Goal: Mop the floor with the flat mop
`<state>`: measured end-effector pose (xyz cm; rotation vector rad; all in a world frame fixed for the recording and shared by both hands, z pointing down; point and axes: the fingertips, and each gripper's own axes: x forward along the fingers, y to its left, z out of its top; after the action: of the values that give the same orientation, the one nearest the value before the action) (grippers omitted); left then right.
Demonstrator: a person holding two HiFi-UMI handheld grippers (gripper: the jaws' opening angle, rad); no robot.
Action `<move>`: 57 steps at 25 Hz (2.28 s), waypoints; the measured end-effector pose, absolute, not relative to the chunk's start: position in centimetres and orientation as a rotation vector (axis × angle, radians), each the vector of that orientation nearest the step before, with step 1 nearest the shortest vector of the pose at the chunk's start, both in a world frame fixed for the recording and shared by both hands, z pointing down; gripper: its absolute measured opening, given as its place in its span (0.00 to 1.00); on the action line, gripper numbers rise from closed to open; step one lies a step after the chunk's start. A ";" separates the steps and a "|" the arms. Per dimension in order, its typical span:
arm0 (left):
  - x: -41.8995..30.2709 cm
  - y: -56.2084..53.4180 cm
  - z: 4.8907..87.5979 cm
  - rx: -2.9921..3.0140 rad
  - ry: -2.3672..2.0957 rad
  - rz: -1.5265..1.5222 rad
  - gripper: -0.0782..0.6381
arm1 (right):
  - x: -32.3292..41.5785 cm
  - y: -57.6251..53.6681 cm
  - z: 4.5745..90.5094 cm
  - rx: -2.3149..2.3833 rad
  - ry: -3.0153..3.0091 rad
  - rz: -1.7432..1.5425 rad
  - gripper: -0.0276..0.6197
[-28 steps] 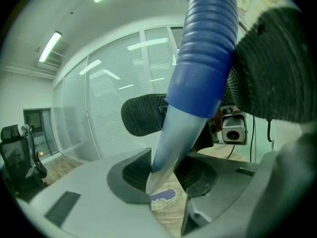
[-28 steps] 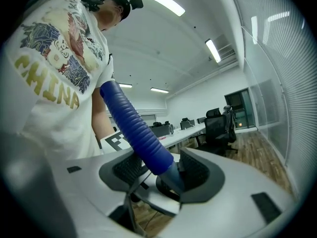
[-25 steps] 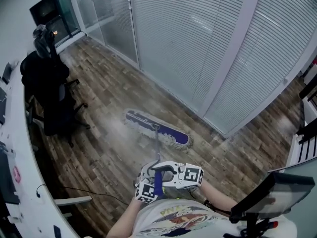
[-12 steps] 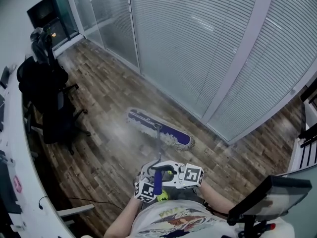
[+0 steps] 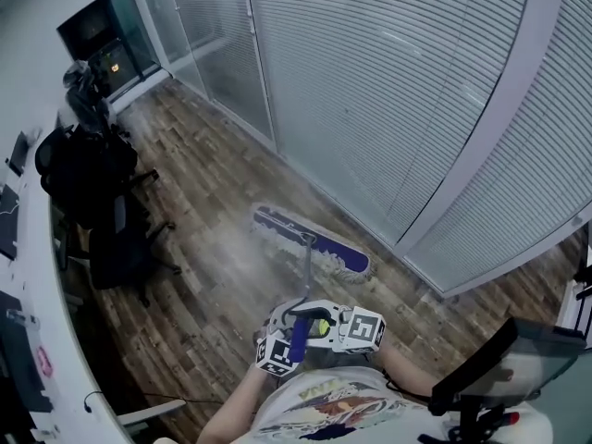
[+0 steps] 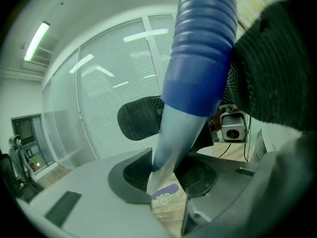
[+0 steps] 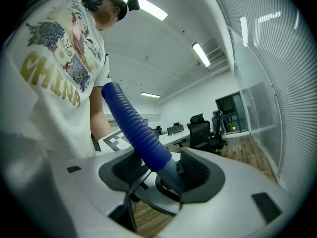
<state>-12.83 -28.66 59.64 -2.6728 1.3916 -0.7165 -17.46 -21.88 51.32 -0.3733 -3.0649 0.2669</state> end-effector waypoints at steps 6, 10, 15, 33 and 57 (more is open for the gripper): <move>-12.4 -40.2 57.6 -2.645 1.418 -0.642 0.26 | -16.7 -33.6 49.5 -0.360 -3.105 0.285 0.40; -12.9 -46.2 57.6 -2.613 1.450 -0.647 0.26 | -17.1 -39.5 49.5 -0.361 -3.110 0.265 0.40; -14.0 -51.2 58.6 -2.603 1.455 -0.703 0.26 | -18.1 -44.5 50.5 -0.338 -3.115 0.270 0.40; -15.5 -44.2 60.2 -2.614 1.553 -0.713 0.26 | -19.7 -37.0 52.4 -0.456 -3.019 0.248 0.40; -13.9 -6.0 59.4 -2.611 1.760 -0.640 0.26 | -17.6 1.4 51.6 -0.601 -2.921 0.262 0.40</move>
<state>-13.85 -5.99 59.39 -2.6107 1.7596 -0.6396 -17.63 1.41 51.63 -0.6009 -2.9205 0.2622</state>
